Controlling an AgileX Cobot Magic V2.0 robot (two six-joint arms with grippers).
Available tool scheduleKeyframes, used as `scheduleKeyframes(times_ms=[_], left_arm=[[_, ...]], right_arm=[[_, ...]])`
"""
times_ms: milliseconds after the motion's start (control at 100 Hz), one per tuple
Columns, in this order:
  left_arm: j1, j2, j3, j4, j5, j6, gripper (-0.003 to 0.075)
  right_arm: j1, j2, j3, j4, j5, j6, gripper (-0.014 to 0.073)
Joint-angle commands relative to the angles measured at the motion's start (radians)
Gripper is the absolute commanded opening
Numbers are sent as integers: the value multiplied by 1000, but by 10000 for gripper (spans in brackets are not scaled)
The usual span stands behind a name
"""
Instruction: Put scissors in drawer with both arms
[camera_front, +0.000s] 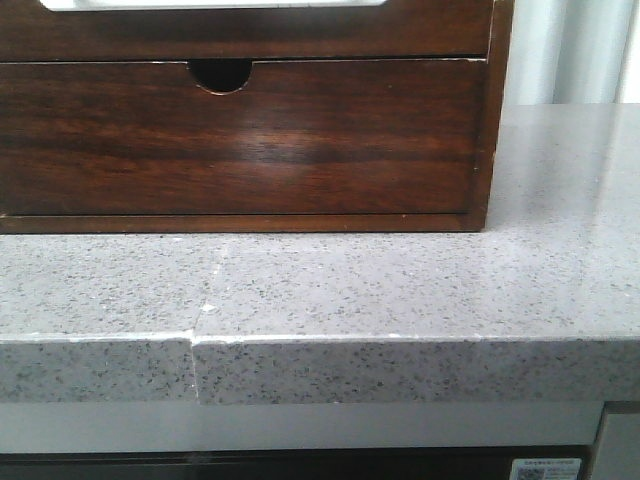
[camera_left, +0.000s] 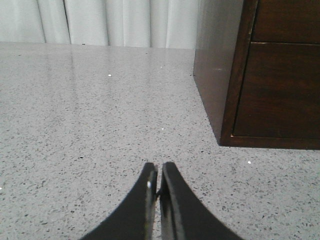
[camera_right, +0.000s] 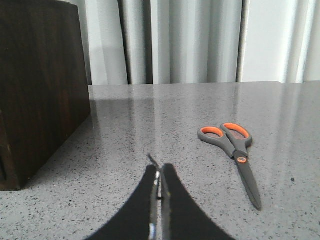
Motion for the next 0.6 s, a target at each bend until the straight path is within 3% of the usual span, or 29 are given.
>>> scheduleKeyframes(times_ms=[0,590], left_arm=[[5,-27,34,-5,-75,-8,-20],[5,-27,34,-5,-83,-8,-20]], right_arm=[[-6,-21,16,-9,-85,-8,-69],[-6,-21,16,-9,-85,-8,-69]])
